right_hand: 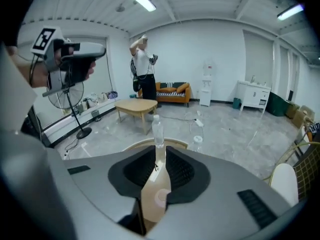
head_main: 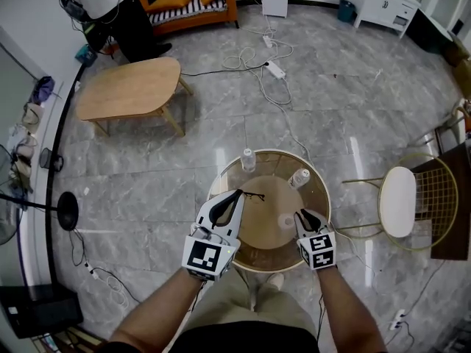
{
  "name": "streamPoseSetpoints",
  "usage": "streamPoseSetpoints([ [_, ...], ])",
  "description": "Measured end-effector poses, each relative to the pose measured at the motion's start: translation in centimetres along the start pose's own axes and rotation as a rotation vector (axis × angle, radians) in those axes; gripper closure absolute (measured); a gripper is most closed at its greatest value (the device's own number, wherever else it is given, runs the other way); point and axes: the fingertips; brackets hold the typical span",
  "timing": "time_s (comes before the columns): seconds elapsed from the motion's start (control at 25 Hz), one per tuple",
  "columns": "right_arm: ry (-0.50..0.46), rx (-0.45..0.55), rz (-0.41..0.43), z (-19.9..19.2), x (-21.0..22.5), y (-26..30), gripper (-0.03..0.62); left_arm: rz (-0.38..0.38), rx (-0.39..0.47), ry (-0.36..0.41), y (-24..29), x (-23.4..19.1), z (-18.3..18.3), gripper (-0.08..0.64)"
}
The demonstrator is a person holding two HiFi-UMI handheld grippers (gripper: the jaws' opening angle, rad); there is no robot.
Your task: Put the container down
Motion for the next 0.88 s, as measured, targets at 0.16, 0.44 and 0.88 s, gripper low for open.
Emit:
streamPoseSetpoints([
  [0.16,-0.016,0.114,-0.035,5.4,0.2,-4.1,0.560,-0.008,0.069,-0.044,-0.6,0.2,3.7,0.546],
  [0.44,-0.007,0.263,-0.030,14.3,-0.1,-9.8,0.577,0.067,0.115,0.035,-1.7,-0.5,8.7,0.546],
  [0.88,-0.055,0.430,0.010,25.3,-1.9,-16.3,0.578,0.030,0.183,-0.002,-2.5,1.4,14.7,0.546],
])
Point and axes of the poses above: the fingertips, and each gripper's own axes: y forward along the fingers, x to its right, z out of its top, and after that the axes turned 7 degrees about x, right-handed
